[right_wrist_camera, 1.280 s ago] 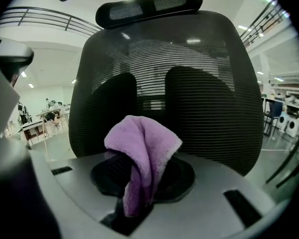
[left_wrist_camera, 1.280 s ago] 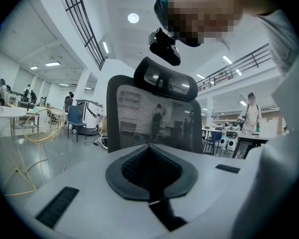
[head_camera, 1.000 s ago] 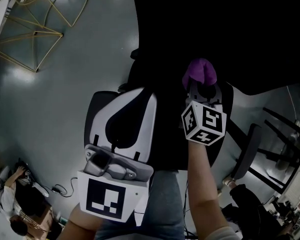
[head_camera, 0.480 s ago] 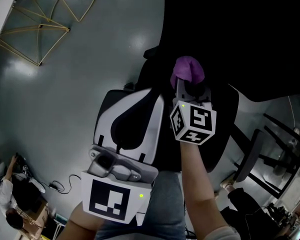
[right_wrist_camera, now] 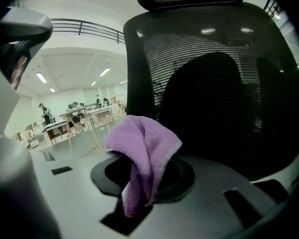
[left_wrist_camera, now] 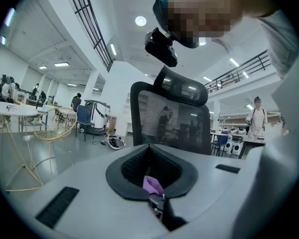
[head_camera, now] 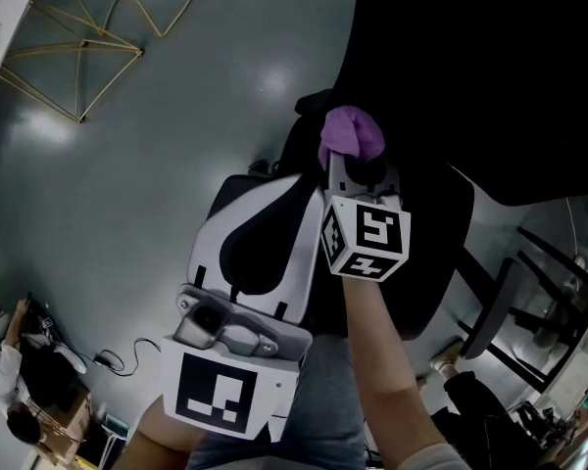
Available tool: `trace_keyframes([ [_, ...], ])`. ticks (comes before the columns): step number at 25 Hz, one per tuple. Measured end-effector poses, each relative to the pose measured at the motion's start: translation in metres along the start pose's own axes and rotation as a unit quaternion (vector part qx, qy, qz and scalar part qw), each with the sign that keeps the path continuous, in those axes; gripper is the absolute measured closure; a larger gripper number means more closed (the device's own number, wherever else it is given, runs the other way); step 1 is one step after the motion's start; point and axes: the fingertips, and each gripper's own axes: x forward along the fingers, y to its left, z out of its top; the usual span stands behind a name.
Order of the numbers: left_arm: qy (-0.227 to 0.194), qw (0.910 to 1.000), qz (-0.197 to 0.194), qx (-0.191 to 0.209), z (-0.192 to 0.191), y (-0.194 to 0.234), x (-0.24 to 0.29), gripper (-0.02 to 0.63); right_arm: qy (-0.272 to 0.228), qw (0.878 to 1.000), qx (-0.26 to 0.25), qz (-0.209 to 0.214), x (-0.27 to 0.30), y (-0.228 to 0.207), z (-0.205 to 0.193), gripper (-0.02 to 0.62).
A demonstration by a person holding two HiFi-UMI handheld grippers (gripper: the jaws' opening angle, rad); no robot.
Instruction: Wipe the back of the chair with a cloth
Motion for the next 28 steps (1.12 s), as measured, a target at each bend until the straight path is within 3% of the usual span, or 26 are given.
trace_keyframes([
  [10,0.003,1.0,-0.003,0.0,-0.003,0.0,0.002,0.594,-0.003,1.0,0.004,0.005,0.0,0.005,0.0,0.494],
  [28,0.016,0.9998,-0.006,0.004,-0.014,-0.006,0.016,0.594,-0.026,0.998,-0.032,0.055,0.001,0.022,0.003,0.492],
])
